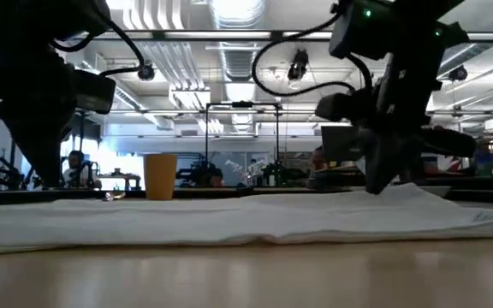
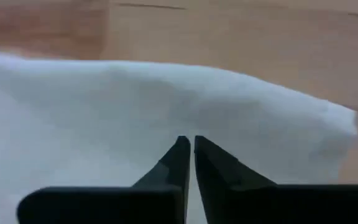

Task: Set table place
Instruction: Fold the white napkin

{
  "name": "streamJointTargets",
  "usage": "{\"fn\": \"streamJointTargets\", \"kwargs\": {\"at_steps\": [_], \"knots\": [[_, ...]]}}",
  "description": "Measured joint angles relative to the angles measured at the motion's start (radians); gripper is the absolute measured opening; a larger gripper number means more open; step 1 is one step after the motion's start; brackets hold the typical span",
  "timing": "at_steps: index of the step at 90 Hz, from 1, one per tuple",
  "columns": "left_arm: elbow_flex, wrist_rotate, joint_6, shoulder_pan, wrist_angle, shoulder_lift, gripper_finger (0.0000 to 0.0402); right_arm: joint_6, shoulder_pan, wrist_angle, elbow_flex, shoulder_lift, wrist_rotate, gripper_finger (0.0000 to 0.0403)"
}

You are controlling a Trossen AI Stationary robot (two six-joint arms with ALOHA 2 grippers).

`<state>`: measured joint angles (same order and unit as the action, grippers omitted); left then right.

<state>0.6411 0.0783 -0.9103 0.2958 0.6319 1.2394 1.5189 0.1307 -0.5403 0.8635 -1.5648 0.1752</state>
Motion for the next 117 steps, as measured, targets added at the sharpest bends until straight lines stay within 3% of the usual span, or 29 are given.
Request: {"fn": "streamJointTargets", "kwargs": {"at_steps": [27,50,91,117], "knots": [[-0.008,-0.001,0.0,0.0,-0.006,0.001,0.0062,-0.054,-0.052,-0.079,-0.024,-0.045,-0.032,0.0],[-0.008,-0.001,0.0,0.0,-0.006,0.002,0.0072,-0.068,-0.072,-0.006,-0.04,-0.122,-0.098,0.0],[-0.011,0.005,0.037,0.005,0.035,0.002,0.0065,0.406,-0.151,-0.058,-0.053,-0.119,0.045,0.0],[-0.024,-0.014,0.054,0.02,0.075,0.002,0.0067,0.588,-0.048,-0.133,-0.055,-0.11,0.009,0.0]]}}
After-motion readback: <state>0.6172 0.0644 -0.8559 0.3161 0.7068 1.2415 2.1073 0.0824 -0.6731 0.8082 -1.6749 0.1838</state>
